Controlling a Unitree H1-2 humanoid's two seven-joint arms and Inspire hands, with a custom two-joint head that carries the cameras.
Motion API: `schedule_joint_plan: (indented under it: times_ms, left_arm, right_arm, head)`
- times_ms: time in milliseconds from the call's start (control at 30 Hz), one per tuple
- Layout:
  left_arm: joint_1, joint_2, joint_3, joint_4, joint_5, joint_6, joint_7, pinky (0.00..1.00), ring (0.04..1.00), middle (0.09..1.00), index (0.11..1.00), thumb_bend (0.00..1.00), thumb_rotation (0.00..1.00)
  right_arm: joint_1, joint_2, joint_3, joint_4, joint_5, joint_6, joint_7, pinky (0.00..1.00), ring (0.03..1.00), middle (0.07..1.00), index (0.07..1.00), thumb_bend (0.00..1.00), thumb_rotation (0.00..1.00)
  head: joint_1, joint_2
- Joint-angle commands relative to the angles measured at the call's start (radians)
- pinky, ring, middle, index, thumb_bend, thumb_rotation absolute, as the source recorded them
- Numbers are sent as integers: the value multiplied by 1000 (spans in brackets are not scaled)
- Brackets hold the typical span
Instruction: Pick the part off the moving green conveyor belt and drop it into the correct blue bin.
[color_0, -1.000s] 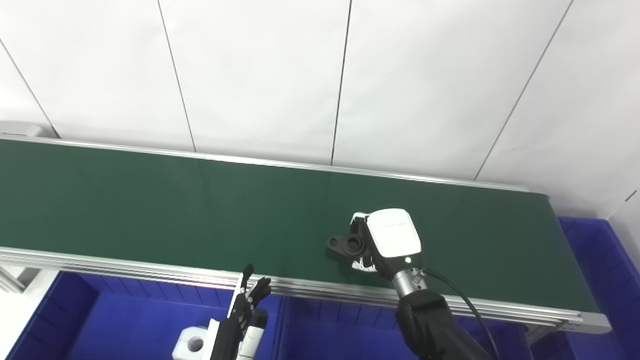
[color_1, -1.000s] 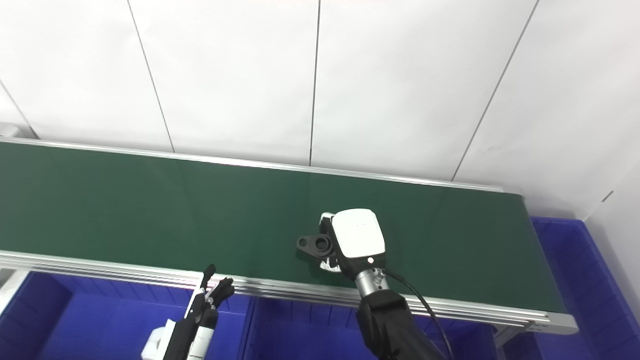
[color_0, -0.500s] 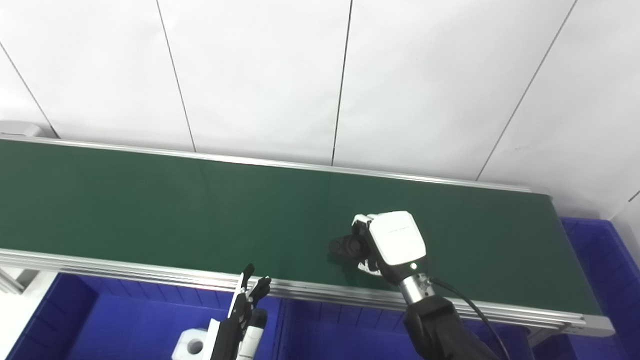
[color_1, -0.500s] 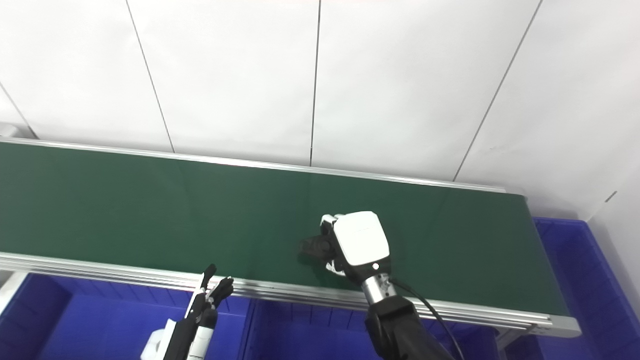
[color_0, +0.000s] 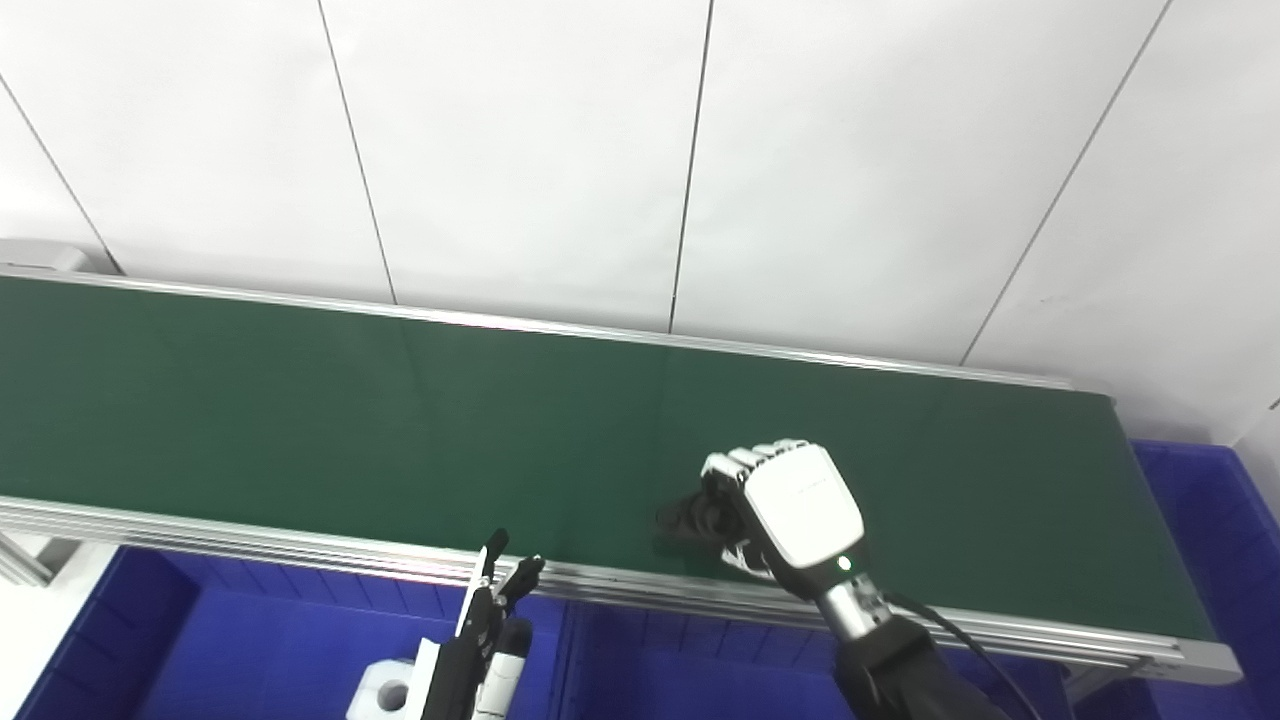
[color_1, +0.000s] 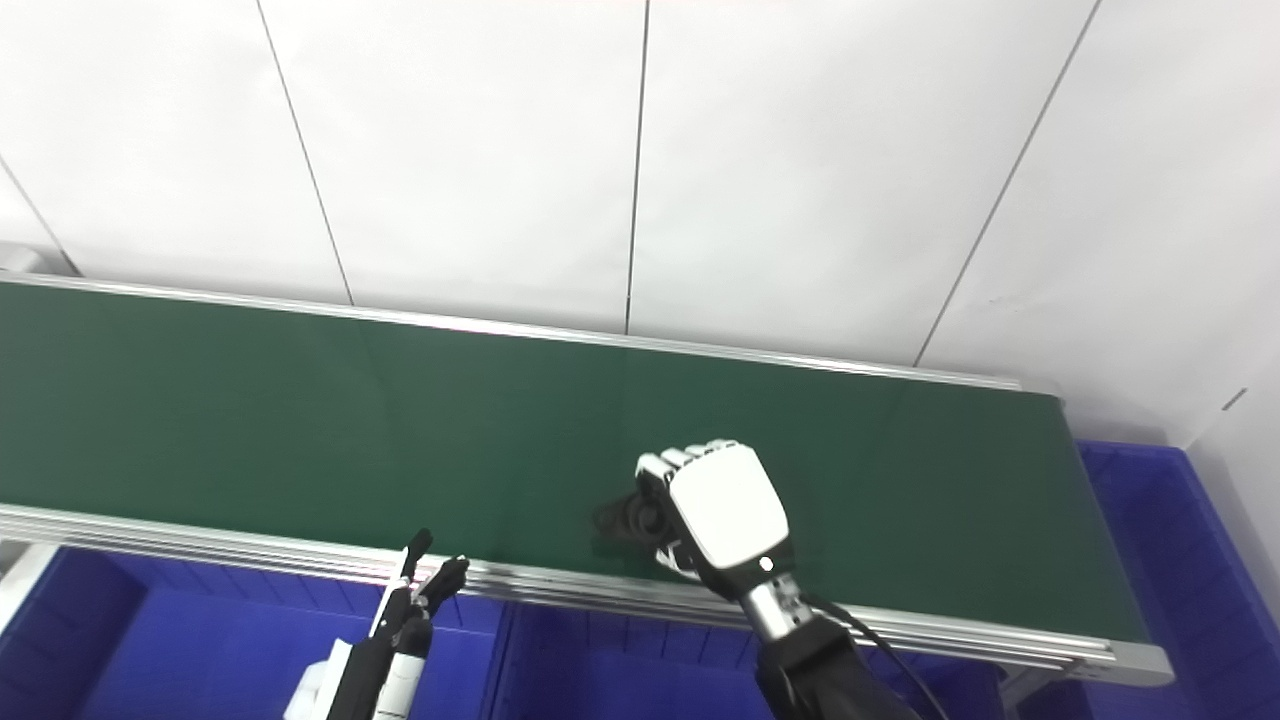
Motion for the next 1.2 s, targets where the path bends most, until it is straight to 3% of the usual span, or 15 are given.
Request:
schedule_joint_plan:
  times_ms: [0, 267, 467, 833, 900, 1167]
  left_arm:
    - [6, -18, -27, -38, -6, -6, -9, 1000, 919, 889, 1000, 513, 980]
    - [-8, 3, -8, -35, -21, -2, -21, 1000, 932, 886, 1000, 536, 962]
    - [-16, 20, 5, -31, -36, 0, -29, 1000, 942, 891, 1000, 509, 986]
    - [-24, 47, 25, -40, -47, 21, -39, 1000, 956, 907, 1000, 559, 1000]
    - [-31, 54, 33, -57, -56, 42, -42, 1000, 962, 912, 1000, 575, 1000]
    - [-89, 66, 67, -127, -56, 158, -50, 1000, 960, 912, 1000, 564, 1000]
  right_arm:
    - [-13, -28, -18, -81, -20, -33, -46, 221, 252, 413, 485, 528, 0]
    - [39, -59, -61, -256, -71, -23, -33, 214, 250, 406, 488, 527, 0]
    - [72, -42, -82, -322, -82, -35, -35, 206, 244, 415, 484, 528, 0]
    - [117, -5, -96, -387, -132, -27, -110, 200, 253, 400, 490, 527, 0]
    - [121, 7, -105, -422, -143, -18, -94, 200, 252, 396, 491, 527, 0]
    - [101, 48, -149, -475, -149, -19, -35, 200, 242, 399, 490, 527, 0]
  head:
    - [1, -2]
    - [-42, 2]
    - [-67, 4]
    - [-101, 20]
    - [-143, 83]
    - [-218, 237]
